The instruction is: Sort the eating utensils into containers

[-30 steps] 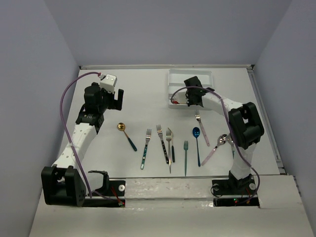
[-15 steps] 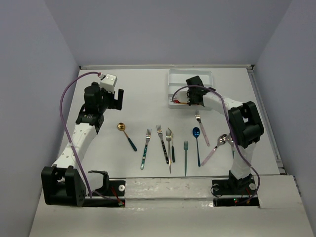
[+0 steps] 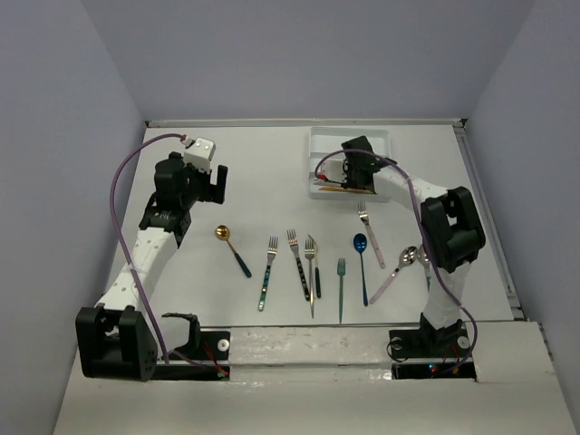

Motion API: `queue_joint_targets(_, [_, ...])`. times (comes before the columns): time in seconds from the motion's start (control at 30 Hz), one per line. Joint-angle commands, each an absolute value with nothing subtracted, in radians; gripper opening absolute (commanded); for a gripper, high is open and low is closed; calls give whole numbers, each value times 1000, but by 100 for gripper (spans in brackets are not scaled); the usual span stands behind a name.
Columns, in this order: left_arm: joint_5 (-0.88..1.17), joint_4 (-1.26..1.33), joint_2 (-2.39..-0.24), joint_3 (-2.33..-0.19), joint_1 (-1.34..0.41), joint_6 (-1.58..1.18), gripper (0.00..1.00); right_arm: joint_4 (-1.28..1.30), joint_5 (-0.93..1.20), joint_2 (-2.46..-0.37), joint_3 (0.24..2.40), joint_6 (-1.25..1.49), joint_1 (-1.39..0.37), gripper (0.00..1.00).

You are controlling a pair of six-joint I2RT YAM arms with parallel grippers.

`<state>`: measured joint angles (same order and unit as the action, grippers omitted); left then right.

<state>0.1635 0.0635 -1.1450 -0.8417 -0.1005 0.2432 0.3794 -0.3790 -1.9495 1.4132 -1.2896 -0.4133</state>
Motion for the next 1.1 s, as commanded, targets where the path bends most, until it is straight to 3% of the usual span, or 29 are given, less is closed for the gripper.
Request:
queue_joint_targets(0.0, [178,107,-1109,-836,-95,258,99,391,-379,-1827,1603,-794,-422,44])
queue_joint_targets(0.1, [179,107,-1114,-828,-95,268,99,590,-425,-1741,1671,-345,-413,47])
queue_joint_targets(0.17, [186,107,-1124,-819,-95,273,99,650,-355,-1630,1578,-100,-402,47])
queue_joint_targets(0.3, [224,129,-1149,-793,-94,270,99,705,-240,-1444,1358,170,-335,67])
queue_joint_targets(0.33, [232,135,-1160,-787,-94,268,99,728,-197,-1422,1330,242,-309,67])
queue_joint_targets(0.47, [282,156,-1192,-764,-94,261,99,814,30,-1353,1185,349,-172,68])
queue_joint_targets(0.6, [308,170,-1192,-746,-94,256,99,825,83,-1371,1065,377,-62,68])
queue_joint_targets(0.77, [337,183,-1152,-730,-92,259,99,822,-72,-1443,976,489,44,73])
queue_joint_targets(1.07, [383,157,-1189,-759,-92,255,99,890,-274,-1299,865,635,57,78])
